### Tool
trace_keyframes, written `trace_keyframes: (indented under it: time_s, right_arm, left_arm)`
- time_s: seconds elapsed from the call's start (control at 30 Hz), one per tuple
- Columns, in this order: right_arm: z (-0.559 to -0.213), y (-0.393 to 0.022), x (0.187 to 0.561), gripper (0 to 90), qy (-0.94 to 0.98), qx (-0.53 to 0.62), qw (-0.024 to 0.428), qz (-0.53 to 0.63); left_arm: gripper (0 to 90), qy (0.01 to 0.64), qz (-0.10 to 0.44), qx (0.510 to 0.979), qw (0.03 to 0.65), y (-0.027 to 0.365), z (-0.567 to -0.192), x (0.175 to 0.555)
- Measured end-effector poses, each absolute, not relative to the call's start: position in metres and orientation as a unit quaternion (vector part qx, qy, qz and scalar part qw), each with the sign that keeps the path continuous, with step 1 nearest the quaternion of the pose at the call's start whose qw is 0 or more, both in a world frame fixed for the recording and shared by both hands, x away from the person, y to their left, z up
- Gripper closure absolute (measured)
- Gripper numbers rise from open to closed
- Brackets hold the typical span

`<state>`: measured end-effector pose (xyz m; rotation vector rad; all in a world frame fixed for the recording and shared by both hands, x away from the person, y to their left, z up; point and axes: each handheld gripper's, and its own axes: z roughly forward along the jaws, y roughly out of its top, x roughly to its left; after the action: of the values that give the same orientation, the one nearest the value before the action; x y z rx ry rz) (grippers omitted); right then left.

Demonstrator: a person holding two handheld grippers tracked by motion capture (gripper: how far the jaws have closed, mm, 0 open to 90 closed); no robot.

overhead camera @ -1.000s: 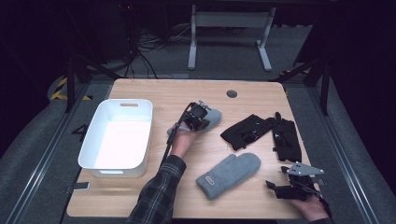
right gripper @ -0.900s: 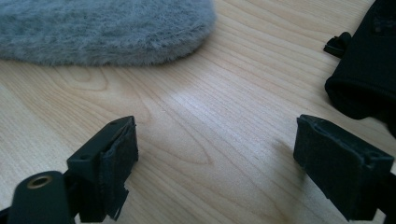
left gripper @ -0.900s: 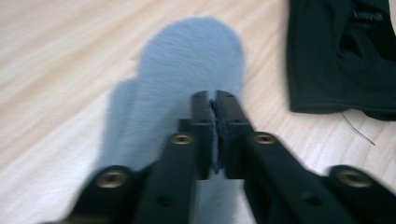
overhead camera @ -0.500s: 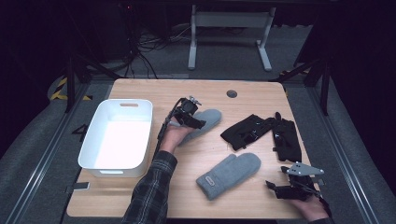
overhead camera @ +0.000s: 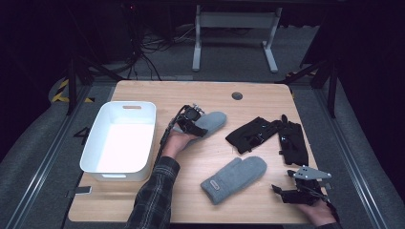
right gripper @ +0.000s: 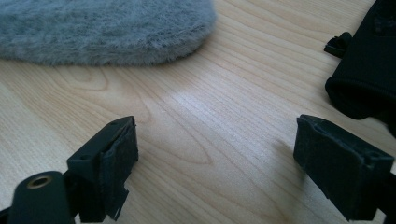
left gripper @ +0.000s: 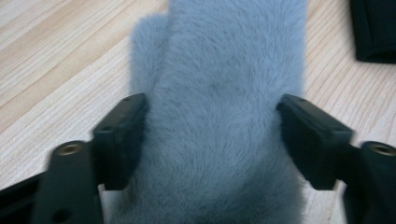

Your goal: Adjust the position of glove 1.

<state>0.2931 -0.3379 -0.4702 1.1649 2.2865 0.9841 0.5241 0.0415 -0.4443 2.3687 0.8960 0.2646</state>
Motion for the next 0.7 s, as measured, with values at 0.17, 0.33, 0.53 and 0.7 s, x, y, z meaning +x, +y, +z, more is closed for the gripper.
trace_keyframes:
  time_s: [0.17,0.33,0.53,0.7]
  right_arm:
    - [-0.47,-0.338,0.293,14.1,0.816,0.415,0.195,0.351]
    - [-0.47,-0.338,0.293,14.1,0.816,0.415,0.195,0.351]
    - [-0.47,-0.338,0.293,14.1,0.816,0.416,0.195,0.351]
    - [-0.47,-0.338,0.293,14.1,0.816,0.416,0.195,0.351]
  left_arm:
    - [55.9,0.339,0.107,0.884,0.305,0.045,-0.444,0.521]
    - [75.2,0.35,0.097,0.874,0.322,0.05,-0.439,0.52]
    - [82.6,0.366,0.079,0.863,0.339,0.056,-0.433,0.52]
    - [82.9,0.373,0.068,0.854,0.356,0.056,-0.422,0.515]
